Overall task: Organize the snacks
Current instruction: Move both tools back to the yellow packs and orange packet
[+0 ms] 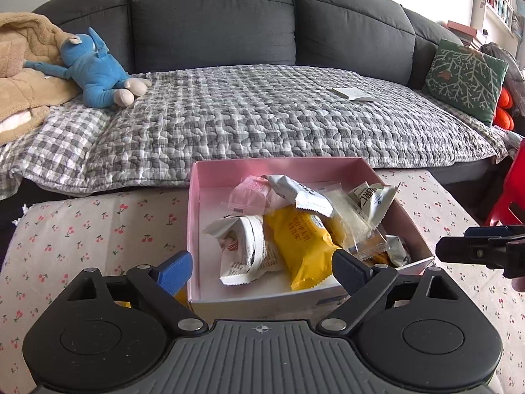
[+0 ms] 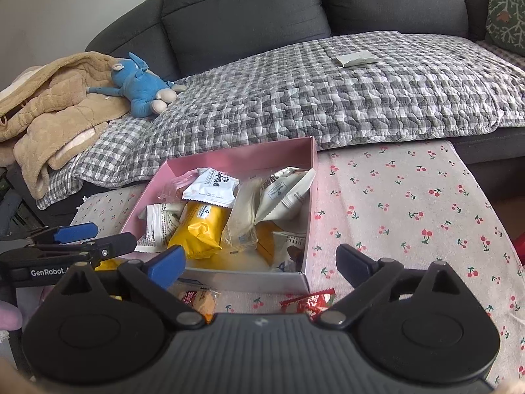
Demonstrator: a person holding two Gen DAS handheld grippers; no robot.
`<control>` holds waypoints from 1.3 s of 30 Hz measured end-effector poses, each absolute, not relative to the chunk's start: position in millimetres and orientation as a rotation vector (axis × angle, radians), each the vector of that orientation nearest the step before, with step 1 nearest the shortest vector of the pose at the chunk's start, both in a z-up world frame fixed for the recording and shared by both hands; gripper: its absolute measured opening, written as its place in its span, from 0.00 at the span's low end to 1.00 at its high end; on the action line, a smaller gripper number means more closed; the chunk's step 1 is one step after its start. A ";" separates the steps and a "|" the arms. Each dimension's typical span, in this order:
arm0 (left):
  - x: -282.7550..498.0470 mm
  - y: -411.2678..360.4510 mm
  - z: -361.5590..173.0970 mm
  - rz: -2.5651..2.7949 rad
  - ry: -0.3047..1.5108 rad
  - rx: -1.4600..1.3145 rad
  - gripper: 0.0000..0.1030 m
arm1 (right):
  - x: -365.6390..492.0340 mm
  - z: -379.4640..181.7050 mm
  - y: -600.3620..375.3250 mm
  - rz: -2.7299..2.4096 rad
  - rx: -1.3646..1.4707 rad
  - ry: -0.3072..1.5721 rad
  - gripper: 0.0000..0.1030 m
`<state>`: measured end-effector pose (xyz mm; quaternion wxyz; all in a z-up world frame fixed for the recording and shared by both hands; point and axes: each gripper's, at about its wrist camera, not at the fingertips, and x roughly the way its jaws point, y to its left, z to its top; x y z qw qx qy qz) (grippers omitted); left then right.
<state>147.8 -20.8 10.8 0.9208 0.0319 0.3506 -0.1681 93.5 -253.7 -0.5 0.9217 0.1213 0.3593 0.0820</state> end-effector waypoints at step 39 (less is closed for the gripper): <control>83.6 16.3 -51.9 -0.431 0.756 0.133 0.84 | 59.3 -59.6 -194.4 0.254 0.093 0.810 0.95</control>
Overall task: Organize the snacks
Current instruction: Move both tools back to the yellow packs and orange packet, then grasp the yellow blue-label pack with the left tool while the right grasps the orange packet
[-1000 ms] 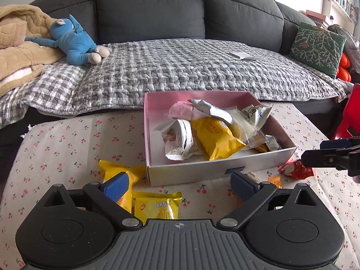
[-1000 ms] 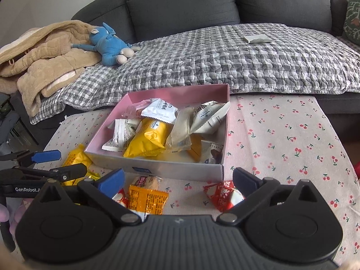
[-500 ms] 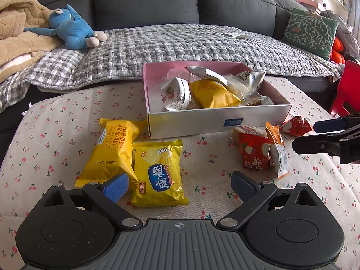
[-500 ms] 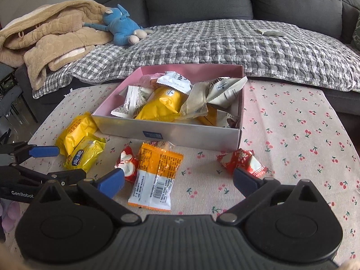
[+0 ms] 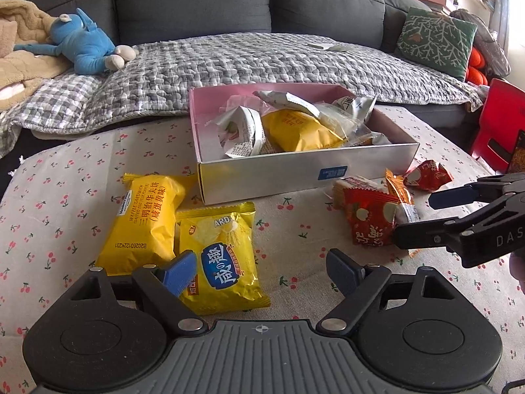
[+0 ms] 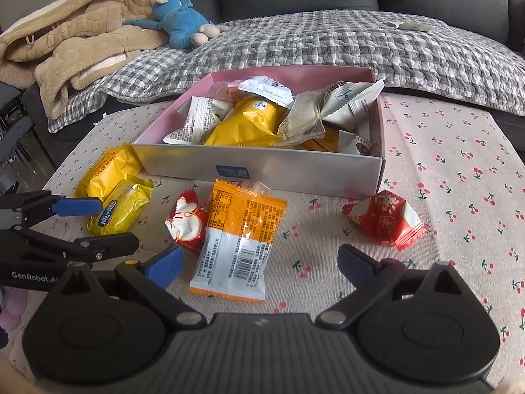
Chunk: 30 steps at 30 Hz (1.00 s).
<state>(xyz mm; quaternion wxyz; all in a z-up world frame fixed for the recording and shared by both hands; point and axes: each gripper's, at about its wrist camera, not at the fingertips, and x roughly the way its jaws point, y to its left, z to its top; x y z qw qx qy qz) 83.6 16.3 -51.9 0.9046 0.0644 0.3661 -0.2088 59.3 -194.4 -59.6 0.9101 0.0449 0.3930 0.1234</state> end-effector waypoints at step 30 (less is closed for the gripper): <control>101.6 16.7 -62.1 -0.324 0.833 0.144 0.48 | 58.0 -61.5 -186.4 0.270 -0.018 0.817 0.43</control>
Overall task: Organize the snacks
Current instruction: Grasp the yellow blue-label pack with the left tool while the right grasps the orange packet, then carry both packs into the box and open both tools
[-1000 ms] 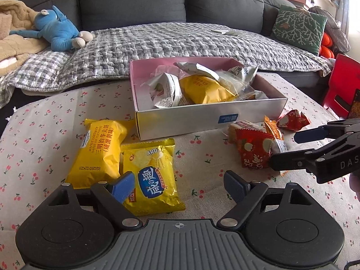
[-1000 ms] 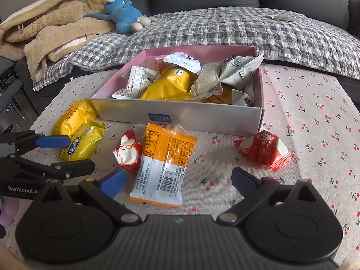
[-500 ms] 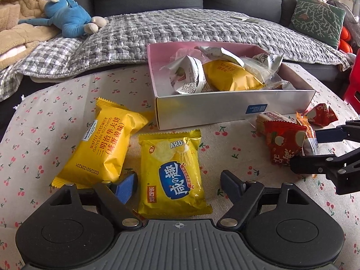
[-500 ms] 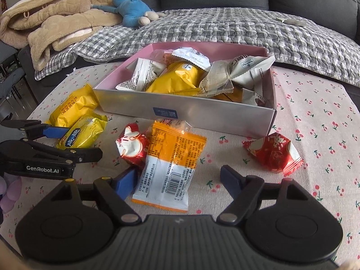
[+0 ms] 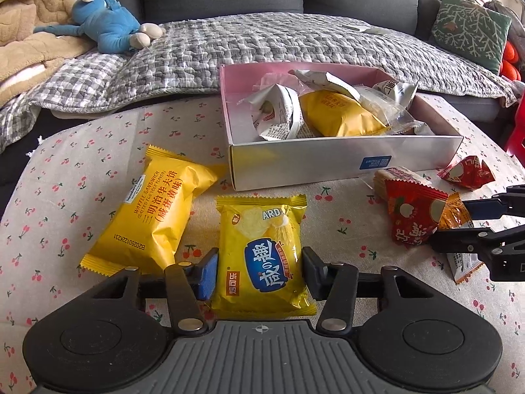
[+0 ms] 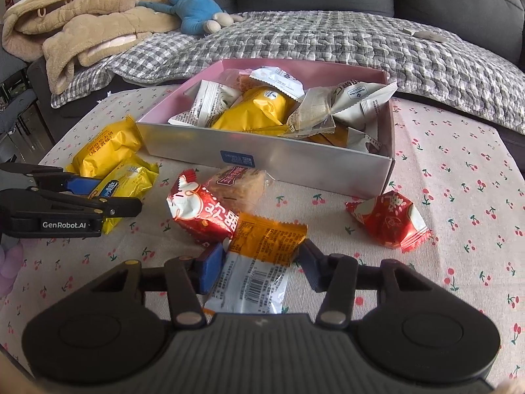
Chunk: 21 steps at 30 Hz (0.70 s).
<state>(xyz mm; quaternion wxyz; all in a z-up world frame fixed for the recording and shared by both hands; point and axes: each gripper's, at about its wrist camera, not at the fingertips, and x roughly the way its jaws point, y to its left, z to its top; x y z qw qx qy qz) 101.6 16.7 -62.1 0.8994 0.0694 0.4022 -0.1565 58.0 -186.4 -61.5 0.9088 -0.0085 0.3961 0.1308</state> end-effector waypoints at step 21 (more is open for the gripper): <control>96.8 14.0 -42.3 -0.369 0.812 0.097 0.48 | 55.1 -42.0 -203.5 0.253 0.051 0.801 0.33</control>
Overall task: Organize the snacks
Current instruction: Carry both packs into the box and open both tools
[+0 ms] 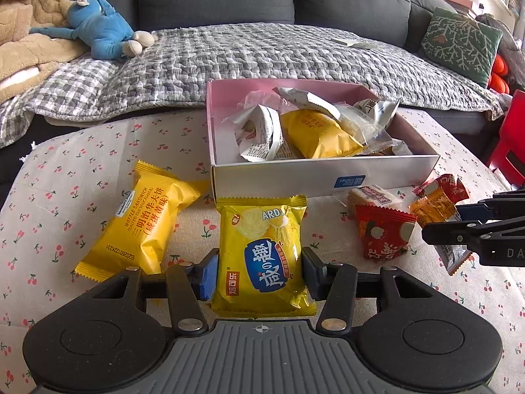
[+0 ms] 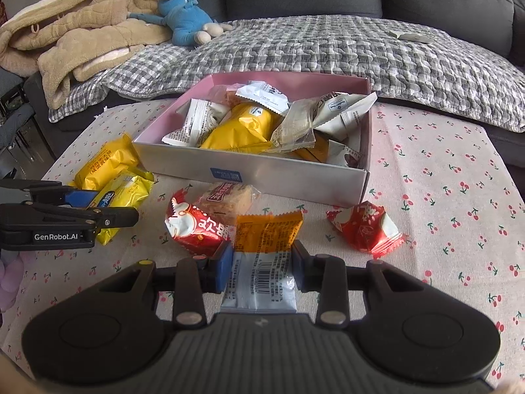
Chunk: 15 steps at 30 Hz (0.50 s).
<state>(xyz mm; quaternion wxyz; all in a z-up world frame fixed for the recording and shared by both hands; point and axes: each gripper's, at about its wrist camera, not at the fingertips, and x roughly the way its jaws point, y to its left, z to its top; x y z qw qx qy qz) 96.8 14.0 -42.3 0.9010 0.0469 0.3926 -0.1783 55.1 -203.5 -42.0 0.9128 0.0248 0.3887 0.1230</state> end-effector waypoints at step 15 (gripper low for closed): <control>110.6 -2.2 -10.3 -0.386 0.747 0.083 0.48 | 87.1 -10.2 -227.5 0.184 0.155 0.701 0.33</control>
